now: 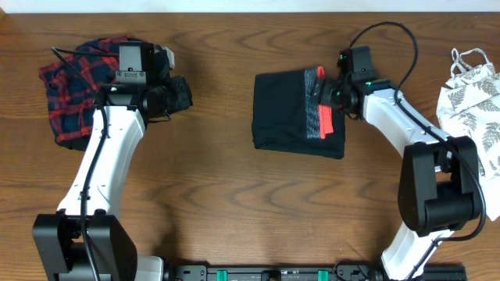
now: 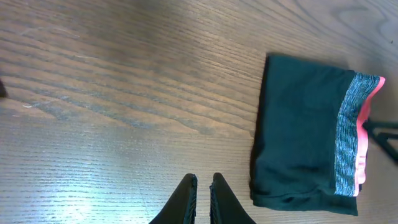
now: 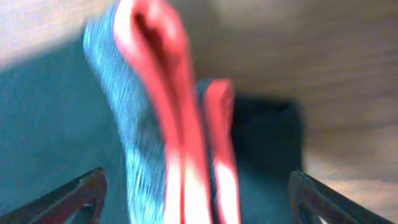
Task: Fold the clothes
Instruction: 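Grasp the bundle's right edge with the right gripper and tuck it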
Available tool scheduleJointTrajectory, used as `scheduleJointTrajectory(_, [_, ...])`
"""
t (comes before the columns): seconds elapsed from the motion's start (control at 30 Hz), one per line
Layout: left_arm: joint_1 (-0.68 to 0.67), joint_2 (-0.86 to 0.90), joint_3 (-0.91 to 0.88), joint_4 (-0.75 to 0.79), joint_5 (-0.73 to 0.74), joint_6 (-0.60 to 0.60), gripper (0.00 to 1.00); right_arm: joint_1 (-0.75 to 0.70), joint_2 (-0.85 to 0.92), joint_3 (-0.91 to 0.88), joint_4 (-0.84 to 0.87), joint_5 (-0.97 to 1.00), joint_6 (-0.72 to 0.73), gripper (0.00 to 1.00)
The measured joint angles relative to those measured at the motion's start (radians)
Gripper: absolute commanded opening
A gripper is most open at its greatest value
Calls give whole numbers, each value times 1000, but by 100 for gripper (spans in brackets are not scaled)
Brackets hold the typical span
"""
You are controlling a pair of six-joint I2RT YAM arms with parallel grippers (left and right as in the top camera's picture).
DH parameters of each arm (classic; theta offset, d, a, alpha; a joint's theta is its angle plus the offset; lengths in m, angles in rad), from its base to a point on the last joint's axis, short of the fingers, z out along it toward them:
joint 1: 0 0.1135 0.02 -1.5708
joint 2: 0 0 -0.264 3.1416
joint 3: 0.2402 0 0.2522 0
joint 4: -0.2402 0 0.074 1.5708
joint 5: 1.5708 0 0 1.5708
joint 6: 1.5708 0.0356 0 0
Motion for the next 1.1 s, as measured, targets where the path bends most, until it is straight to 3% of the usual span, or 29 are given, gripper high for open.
scheduleJointTrajectory(0.1, [0,0,0,0,0,0,10,6,0,0,-87,-56,-46,91])
scheduleJointTrajectory(0.27, [0,0,0,0,0,0,10,3,0,-4,-135,-122,-78,71])
scheduleJointTrajectory(0.53, [0,0,0,-9,0,0,10,-37,0,-30,-79,-257,-71,71])
scheduleJointTrajectory(1.1, [0,0,0,-15,0,0,10,-120,0,-39,-90,-289,-68,76])
